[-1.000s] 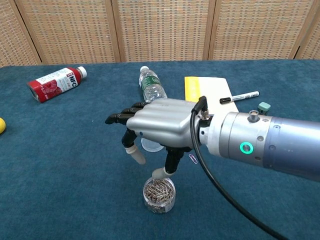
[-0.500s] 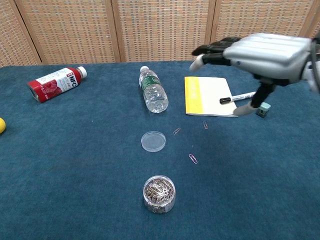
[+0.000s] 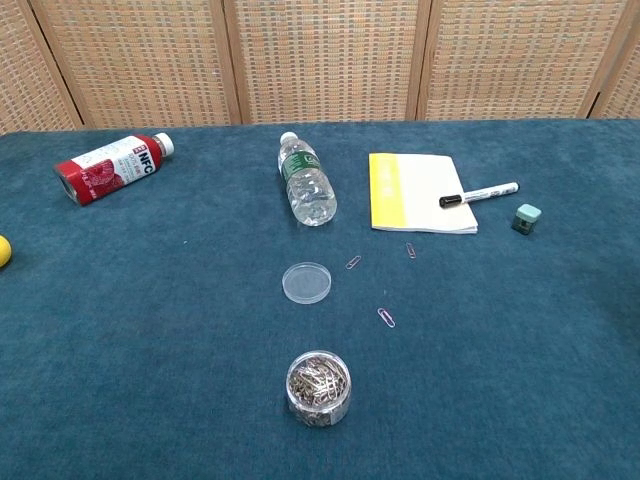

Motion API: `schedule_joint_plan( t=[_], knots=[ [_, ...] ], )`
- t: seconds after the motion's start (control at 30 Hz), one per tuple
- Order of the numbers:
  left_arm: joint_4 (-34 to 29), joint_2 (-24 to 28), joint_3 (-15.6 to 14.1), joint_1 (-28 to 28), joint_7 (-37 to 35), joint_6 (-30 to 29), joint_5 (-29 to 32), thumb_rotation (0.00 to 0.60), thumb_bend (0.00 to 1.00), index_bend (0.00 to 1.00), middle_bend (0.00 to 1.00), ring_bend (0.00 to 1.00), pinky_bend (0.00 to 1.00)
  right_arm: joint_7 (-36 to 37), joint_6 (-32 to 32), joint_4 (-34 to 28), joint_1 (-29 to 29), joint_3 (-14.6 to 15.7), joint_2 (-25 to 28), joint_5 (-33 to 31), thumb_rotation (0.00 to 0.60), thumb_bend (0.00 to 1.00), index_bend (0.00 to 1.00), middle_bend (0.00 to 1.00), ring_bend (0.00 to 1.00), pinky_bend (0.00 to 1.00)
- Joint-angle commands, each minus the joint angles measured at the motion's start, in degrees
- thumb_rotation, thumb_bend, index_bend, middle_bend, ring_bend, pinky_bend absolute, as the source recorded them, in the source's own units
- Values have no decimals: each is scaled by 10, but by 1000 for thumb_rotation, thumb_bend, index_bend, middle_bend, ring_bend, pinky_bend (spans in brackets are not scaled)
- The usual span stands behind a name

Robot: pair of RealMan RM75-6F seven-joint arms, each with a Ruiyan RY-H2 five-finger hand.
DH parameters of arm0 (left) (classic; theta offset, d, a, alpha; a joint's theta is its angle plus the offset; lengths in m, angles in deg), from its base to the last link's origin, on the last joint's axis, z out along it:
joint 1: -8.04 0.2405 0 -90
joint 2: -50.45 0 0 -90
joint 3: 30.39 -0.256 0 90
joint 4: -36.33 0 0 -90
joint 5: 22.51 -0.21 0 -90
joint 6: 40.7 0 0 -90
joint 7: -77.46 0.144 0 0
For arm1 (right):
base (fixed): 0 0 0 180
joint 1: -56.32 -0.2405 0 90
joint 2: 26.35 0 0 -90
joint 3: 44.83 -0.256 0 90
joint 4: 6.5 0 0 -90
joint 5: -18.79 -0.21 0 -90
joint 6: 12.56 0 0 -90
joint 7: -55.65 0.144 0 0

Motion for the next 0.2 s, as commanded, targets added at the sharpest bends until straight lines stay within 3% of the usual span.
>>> schedule_joint_plan(
  t=[0.03, 0.2],
  knots=[
    [1, -1, 0, 0, 1, 0, 0, 600, 0, 0, 0, 0, 0, -5, -29, -27, 35, 14, 10, -4, 600, 0, 0, 0, 0, 0],
    [1, 0, 0, 1, -1, -1, -2, 600, 0, 0, 0, 0, 0, -20, -41, -30, 59, 18, 3, 7, 600, 0, 0, 0, 0, 0]
  ],
)
